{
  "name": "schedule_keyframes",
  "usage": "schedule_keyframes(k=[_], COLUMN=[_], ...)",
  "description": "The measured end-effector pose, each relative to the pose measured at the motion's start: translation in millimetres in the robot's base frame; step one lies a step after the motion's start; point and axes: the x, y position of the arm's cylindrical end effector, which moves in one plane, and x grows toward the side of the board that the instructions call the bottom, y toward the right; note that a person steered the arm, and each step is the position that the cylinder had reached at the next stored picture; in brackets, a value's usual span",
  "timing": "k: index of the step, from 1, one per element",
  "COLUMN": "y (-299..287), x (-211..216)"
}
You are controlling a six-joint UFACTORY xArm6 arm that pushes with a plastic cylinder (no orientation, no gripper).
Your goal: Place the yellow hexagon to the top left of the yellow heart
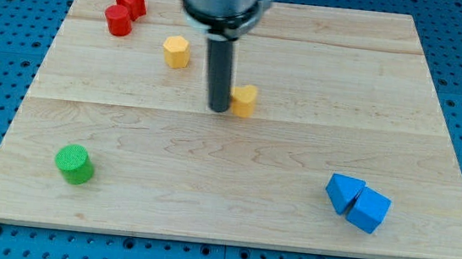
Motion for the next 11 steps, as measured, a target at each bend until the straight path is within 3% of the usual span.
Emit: schedule_keyframes(k=[2,3,4,5,6,7,8,10,11], y=[126,136,10,-116,-172,-100,25,-8,68], x=[-29,-24,-14,-46,-83,-88,-70,-99,-112])
